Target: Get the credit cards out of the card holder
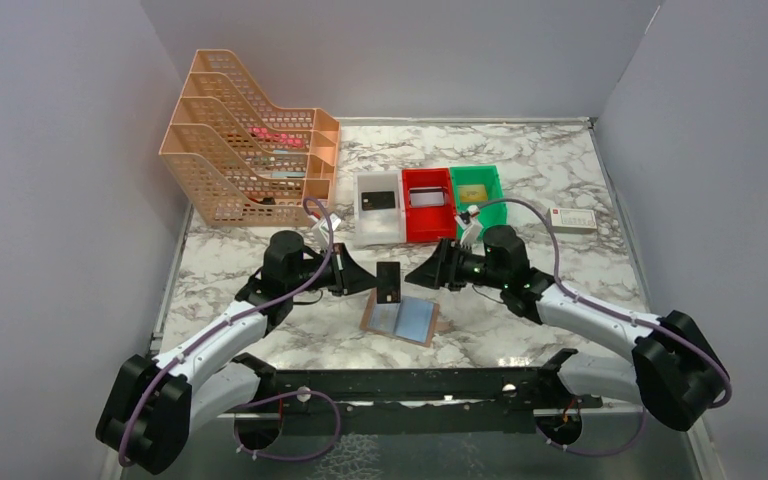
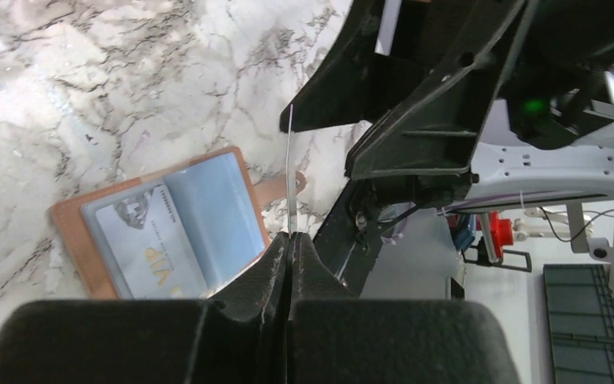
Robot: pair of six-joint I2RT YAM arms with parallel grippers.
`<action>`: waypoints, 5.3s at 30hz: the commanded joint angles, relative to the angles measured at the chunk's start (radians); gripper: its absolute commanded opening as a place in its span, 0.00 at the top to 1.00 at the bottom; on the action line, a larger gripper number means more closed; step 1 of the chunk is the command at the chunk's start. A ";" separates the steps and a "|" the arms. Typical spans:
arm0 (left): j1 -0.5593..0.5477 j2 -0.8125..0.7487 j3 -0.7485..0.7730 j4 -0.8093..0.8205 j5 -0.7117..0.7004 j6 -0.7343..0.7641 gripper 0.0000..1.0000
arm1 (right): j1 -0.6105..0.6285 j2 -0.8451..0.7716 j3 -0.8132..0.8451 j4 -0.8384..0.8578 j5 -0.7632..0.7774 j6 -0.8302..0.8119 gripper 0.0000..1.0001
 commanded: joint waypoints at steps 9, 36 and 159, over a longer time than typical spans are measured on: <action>0.004 0.003 0.000 0.183 0.120 -0.072 1.00 | -0.014 0.134 -0.022 0.361 -0.335 0.091 0.50; 0.004 -0.011 -0.041 0.204 0.093 -0.090 1.00 | -0.015 0.171 -0.086 0.560 -0.309 0.182 0.89; 0.004 -0.230 0.289 -0.759 -0.935 0.453 0.01 | 0.101 0.534 0.746 -0.314 0.449 -0.602 0.51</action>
